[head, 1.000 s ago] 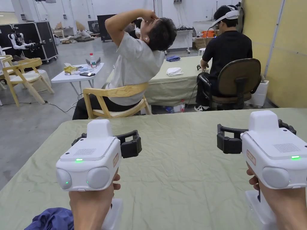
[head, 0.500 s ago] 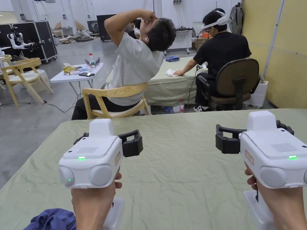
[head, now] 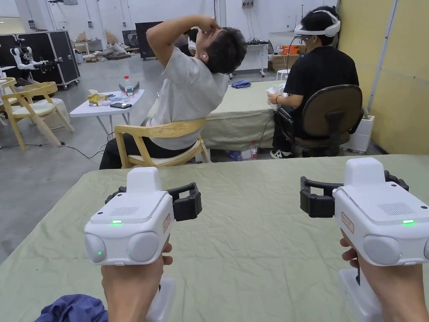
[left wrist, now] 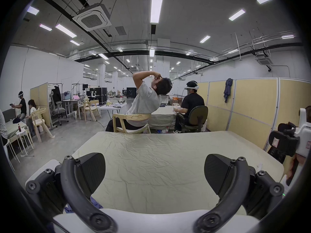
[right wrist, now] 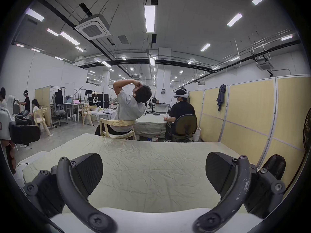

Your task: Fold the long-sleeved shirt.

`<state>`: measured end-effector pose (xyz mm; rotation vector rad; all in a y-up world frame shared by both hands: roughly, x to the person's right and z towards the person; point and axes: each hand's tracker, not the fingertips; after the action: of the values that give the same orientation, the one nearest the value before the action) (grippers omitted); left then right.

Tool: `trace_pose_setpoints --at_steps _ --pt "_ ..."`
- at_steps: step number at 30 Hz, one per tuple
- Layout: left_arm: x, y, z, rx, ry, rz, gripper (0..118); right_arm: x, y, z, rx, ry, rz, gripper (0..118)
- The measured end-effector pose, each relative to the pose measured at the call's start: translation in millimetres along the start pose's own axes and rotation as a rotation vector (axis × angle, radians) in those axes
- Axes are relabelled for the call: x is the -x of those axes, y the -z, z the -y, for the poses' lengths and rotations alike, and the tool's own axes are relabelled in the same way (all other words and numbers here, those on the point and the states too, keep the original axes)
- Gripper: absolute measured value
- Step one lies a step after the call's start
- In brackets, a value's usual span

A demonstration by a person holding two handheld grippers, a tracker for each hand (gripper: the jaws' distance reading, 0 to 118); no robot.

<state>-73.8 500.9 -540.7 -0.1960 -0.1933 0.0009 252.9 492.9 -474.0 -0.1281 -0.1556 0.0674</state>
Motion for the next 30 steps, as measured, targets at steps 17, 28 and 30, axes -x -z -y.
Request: trace_pose_setpoints --at_steps 17,28,30 --pt "2.7 1.6 -0.3 -0.001 0.003 0.000 116 3.8 0.9 0.7 0.002 -0.009 -0.001 118" --pt "3.7 2.6 0.1 0.000 -0.002 0.009 116 5.4 0.9 0.1 0.004 -0.015 -0.004 118" --pt "3.4 3.3 0.2 0.001 -0.001 0.008 116 5.4 0.9 0.2 0.004 -0.018 -0.004 118"
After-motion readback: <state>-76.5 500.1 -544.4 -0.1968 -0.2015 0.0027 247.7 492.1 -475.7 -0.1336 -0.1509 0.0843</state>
